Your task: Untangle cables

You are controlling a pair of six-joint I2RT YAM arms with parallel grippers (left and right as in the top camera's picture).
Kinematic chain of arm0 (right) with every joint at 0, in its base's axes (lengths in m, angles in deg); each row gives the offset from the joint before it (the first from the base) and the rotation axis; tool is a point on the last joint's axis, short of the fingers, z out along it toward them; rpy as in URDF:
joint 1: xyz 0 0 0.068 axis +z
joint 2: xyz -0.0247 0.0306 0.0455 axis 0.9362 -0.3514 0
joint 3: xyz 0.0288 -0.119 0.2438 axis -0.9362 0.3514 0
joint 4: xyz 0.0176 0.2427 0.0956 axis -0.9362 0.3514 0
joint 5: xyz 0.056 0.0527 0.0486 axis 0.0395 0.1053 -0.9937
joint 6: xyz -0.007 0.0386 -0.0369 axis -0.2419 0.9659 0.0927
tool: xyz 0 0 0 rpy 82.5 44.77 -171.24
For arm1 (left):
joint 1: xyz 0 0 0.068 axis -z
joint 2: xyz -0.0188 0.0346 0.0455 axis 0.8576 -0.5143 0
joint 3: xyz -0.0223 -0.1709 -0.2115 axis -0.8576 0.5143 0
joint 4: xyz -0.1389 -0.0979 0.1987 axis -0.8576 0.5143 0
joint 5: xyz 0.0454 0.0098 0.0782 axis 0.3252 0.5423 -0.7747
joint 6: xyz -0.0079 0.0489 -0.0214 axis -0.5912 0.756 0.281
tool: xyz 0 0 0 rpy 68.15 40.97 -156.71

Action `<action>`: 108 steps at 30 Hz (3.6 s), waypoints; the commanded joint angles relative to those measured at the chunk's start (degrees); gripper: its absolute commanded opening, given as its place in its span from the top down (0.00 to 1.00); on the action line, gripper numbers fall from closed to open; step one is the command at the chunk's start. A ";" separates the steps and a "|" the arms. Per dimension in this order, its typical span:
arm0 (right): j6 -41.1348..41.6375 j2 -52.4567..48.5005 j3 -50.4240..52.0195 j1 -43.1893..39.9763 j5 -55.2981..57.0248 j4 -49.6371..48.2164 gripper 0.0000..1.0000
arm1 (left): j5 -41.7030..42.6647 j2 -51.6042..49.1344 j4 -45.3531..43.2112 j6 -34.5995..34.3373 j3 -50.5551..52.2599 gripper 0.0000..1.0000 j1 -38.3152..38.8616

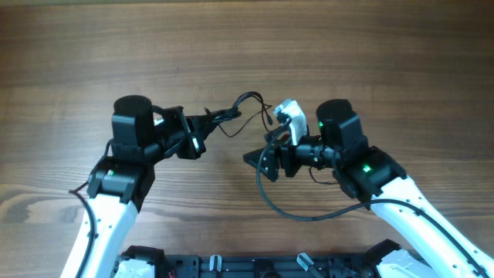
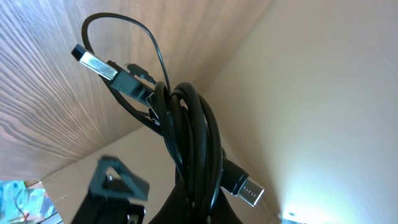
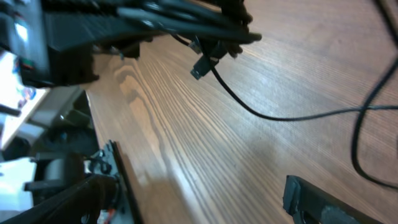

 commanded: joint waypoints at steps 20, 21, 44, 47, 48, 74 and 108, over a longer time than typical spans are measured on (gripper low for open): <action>-1.18 -20.33 0.04 12.04 19.96 -33.22 0.96 | 1.09 9.20 -0.15 -5.84 -0.72 0.96 -0.37; -1.27 -19.50 0.04 12.04 19.17 -32.35 0.96 | 1.09 9.20 -0.15 -6.05 -0.72 0.96 -0.37; 56.24 -12.59 0.04 9.42 4.72 -11.21 0.01 | 2.29 9.20 -2.51 -0.13 -0.72 0.96 -7.93; 68.22 -12.79 0.04 9.94 7.61 -12.70 0.00 | 2.64 9.20 -2.56 0.31 -0.72 0.96 -7.43; 73.44 -13.03 0.04 9.94 7.54 -12.94 0.00 | 2.64 9.20 -2.56 0.70 -0.72 0.96 -7.06; 103.03 -26.10 0.04 11.82 6.99 -41.07 0.91 | -5.16 9.20 -2.75 6.75 -0.72 0.96 3.96; 10.75 8.55 0.04 1.84 3.23 -2.29 0.11 | 27.78 4.44 13.40 123.51 -0.66 0.96 -6.58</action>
